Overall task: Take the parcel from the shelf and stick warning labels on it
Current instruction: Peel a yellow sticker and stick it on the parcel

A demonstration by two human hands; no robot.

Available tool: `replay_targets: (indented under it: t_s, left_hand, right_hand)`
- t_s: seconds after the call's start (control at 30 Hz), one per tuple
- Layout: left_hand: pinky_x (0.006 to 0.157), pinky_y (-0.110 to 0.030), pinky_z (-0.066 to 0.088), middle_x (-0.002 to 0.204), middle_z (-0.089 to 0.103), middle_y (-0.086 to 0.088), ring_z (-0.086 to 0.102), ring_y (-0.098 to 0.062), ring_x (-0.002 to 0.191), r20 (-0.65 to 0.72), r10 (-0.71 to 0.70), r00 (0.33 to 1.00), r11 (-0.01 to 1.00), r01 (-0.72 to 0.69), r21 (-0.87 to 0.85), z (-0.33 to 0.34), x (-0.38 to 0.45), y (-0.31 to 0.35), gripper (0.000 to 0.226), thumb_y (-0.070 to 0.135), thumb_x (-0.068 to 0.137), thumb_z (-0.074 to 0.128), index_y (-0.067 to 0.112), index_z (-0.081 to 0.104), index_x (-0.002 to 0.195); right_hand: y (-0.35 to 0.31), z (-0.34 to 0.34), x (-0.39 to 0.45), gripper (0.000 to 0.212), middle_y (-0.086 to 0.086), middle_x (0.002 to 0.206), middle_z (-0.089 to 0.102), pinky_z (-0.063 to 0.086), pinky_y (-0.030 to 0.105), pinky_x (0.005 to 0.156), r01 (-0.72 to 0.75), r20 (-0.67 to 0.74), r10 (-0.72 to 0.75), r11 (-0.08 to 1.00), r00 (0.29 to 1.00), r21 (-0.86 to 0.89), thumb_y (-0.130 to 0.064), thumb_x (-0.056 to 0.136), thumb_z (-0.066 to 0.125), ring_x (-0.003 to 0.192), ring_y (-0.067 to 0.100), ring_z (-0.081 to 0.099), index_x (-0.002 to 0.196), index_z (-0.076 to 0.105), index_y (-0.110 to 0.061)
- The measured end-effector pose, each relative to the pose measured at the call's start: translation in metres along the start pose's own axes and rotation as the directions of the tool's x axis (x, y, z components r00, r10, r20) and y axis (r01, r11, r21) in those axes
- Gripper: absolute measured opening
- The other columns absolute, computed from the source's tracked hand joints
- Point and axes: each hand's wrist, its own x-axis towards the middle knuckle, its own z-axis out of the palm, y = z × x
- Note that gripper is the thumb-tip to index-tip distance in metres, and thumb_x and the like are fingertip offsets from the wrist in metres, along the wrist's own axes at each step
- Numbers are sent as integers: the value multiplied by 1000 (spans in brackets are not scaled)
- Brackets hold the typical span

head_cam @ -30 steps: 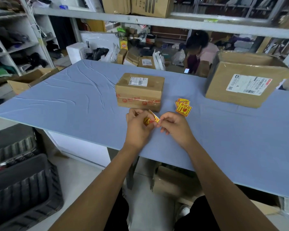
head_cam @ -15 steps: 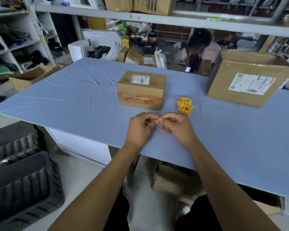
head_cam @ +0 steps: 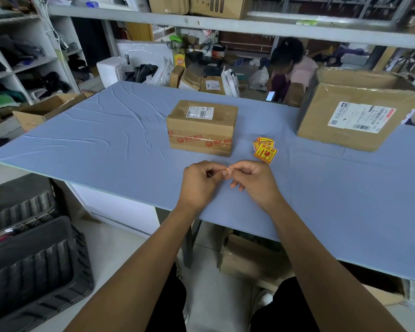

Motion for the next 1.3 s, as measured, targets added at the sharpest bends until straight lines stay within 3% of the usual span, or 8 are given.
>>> replay_targets:
  t_s: [0.57, 0.73, 0.87, 1.3]
  left_hand:
    - [74, -17, 50, 81, 70, 7, 66, -9, 77, 2, 54, 999, 997, -54, 51, 1, -1, -1, 9, 10, 87, 69, 13, 78, 88]
    - [77, -24, 53, 87, 74, 1, 68, -14, 81, 7, 55, 998, 997, -55, 58, 1, 0, -4, 10, 11, 87, 70, 13, 78, 90]
    - [74, -20, 52, 88, 75, 0, 67, -12, 79, 9, 61, 998, 996, -61, 57, 1, 1, -4, 8, 15, 84, 74, 15, 79, 90]
    - [74, -19, 53, 85, 76, 2, 68, -9, 77, -6, -4, 1000, 1000, 4, 25, 1, 0, -2, 8, 14, 85, 71, 14, 79, 86]
  right_hand:
    - [1, 1, 0, 27, -12, 65, 72, 47, 18, 49, 21, -5, -21, 999, 1000, -27, -4, 90, 60, 53, 7, 66, 78, 71, -25]
    - [2, 1, 0, 30, -13, 64, 72, 46, 18, 49, 26, -7, -26, 999, 1000, -24, -3, 90, 61, 53, 6, 65, 75, 71, -28]
    - [3, 0, 0, 28, -12, 64, 72, 46, 18, 50, 29, -7, -29, 999, 1000, -21, -4, 90, 61, 53, 7, 64, 76, 72, -27]
    - [4, 1, 0, 28, -14, 63, 71, 45, 17, 51, 56, 4, -56, 997, 998, -58, -4, 91, 61, 51, 4, 61, 75, 71, -25]
